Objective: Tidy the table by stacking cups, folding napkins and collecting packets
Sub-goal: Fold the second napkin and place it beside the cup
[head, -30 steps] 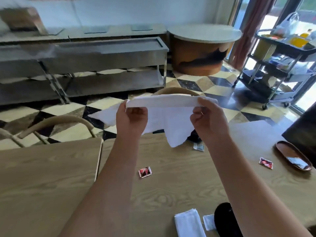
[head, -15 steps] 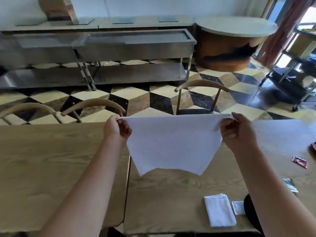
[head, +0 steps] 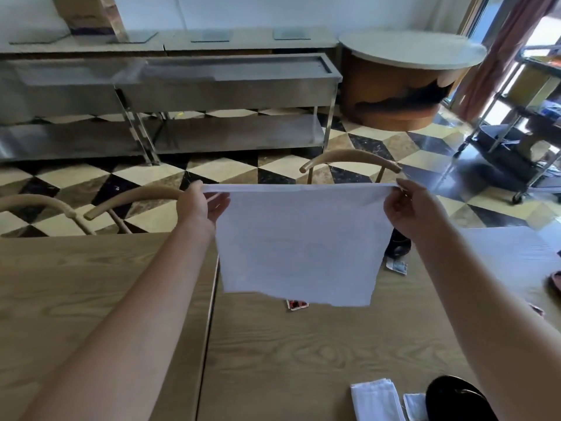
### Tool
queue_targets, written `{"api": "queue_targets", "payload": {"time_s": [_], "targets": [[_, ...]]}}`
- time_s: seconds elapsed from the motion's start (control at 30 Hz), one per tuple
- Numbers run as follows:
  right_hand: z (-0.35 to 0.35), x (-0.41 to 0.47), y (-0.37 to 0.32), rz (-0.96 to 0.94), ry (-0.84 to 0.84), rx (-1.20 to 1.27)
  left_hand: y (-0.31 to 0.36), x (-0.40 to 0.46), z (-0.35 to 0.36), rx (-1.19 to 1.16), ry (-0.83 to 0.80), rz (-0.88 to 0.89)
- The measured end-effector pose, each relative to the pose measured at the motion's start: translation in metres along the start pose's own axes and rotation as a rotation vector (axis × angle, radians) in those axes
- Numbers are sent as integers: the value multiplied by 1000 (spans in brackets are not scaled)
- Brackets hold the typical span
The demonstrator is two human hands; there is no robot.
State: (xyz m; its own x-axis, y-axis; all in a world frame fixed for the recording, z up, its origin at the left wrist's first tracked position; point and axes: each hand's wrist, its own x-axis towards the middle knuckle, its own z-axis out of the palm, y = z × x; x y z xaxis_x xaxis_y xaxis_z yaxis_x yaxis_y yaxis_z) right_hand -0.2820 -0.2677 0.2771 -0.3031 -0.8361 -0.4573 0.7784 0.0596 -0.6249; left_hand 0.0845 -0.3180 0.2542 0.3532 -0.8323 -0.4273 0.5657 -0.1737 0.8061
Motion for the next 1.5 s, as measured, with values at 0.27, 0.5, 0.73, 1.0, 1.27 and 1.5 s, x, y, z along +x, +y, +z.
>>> {"api": "queue_targets", "payload": {"time_s": [0.27,0.5,0.73,1.0,1.27,1.5], "targets": [[-20,-11,-6,-37,-97,-143,-1,-32,-21,-96,-123,86],[-135,-47,86,227,143,-220,-94,-65,-124,31,17,-109],[-276,-109,178,456,493,-320,-212,-110,-269,296,260,-466],[-327,-140,205,458,562,-390,-232,-138,-316,458,390,-622],[-284,-77,168,266,344,-491,-195,-92,-267,140,287,-522],[-230,13,151,270,202,-475,-177,-29,-223,179,350,-556]]}}
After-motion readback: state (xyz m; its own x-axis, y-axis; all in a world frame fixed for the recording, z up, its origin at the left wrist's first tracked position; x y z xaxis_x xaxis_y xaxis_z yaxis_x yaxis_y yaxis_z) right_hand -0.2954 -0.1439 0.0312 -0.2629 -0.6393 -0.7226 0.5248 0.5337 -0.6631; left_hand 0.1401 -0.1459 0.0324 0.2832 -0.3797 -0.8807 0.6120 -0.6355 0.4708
